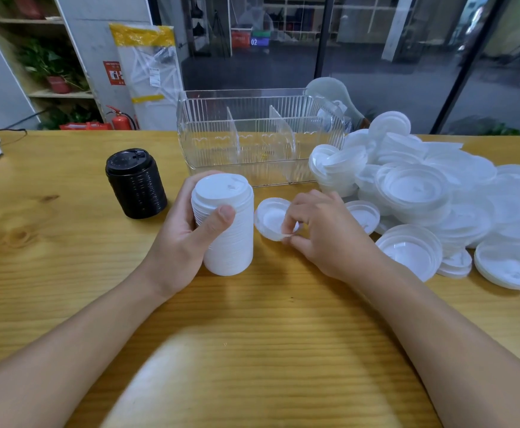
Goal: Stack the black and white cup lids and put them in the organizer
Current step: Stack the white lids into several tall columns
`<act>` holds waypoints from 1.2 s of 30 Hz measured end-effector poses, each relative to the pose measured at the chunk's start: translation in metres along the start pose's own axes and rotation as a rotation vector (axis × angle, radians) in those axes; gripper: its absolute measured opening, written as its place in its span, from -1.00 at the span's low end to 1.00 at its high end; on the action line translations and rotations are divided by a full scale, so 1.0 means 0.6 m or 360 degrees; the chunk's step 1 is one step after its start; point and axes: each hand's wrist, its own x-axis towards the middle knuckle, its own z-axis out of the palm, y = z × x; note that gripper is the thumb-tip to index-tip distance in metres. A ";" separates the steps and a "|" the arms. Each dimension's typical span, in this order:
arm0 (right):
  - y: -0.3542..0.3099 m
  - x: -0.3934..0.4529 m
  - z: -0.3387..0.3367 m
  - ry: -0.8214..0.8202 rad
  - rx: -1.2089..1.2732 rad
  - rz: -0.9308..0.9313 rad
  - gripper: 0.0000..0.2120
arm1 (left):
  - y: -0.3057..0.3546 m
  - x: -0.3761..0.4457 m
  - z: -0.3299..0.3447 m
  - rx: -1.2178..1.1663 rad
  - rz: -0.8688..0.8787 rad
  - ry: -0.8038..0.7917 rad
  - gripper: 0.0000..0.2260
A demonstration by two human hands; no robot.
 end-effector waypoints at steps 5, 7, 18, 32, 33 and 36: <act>-0.003 -0.006 -0.014 0.0017 0.0341 0.0162 -0.79 | 0.001 0.001 0.000 0.0004 -0.0001 0.0004 -0.42; -0.008 -0.007 -0.023 0.0093 0.0630 0.0286 -0.83 | 0.000 0.001 -0.001 0.0013 0.0002 0.0002 -0.42; -0.011 -0.002 -0.014 0.0143 0.0701 0.0696 -0.61 | 0.000 0.002 -0.002 0.0027 0.0017 -0.0006 -0.42; -0.016 -0.008 -0.018 -0.0108 0.0065 0.0411 -0.26 | 0.003 -0.002 -0.001 0.0041 -0.0015 -0.0002 -0.37; -0.015 -0.007 -0.018 -0.0086 0.0084 0.0417 -0.28 | 0.003 -0.002 -0.001 0.0043 -0.0017 -0.0004 -0.36; -0.018 -0.007 -0.027 0.0077 0.0257 0.0420 -0.41 | 0.002 -0.002 -0.002 0.0036 -0.0026 0.0000 -0.41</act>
